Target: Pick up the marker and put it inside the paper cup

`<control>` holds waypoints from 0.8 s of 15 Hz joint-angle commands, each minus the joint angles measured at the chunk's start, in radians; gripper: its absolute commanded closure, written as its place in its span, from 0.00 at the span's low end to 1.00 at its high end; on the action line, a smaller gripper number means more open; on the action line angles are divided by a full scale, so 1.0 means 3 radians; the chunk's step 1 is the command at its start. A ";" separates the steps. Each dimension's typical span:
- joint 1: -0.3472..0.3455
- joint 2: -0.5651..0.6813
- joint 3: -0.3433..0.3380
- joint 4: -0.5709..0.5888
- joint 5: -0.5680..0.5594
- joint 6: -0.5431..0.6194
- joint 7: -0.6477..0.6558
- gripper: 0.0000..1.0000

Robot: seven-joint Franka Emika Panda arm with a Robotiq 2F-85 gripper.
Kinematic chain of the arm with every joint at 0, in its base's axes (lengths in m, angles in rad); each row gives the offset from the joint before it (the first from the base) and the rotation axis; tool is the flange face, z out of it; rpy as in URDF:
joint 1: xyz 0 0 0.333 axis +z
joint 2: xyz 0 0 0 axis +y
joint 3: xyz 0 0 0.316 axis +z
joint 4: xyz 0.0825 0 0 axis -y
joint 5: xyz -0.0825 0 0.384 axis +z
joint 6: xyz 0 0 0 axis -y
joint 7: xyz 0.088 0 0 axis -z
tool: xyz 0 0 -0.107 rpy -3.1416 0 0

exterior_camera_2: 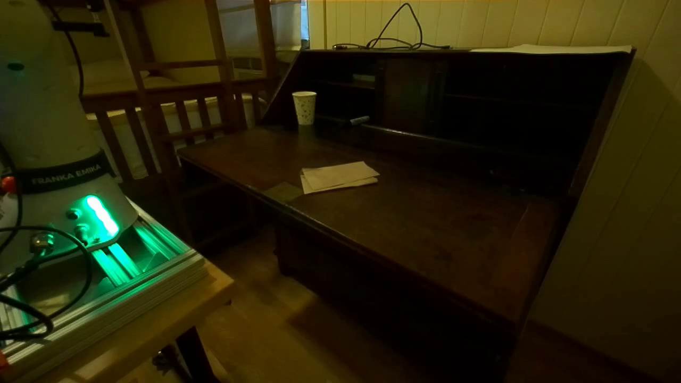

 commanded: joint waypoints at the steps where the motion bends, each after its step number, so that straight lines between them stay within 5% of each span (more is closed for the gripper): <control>1: 0.0030 0.0011 0.0000 -0.0003 -0.0030 0.0133 0.0141 0.00; 7: 0.0143 0.0531 0.0256 0.0054 0.0184 0.1107 0.1213 0.00; 12: 0.0164 0.1144 0.0192 0.0127 0.0248 0.1810 0.1390 0.00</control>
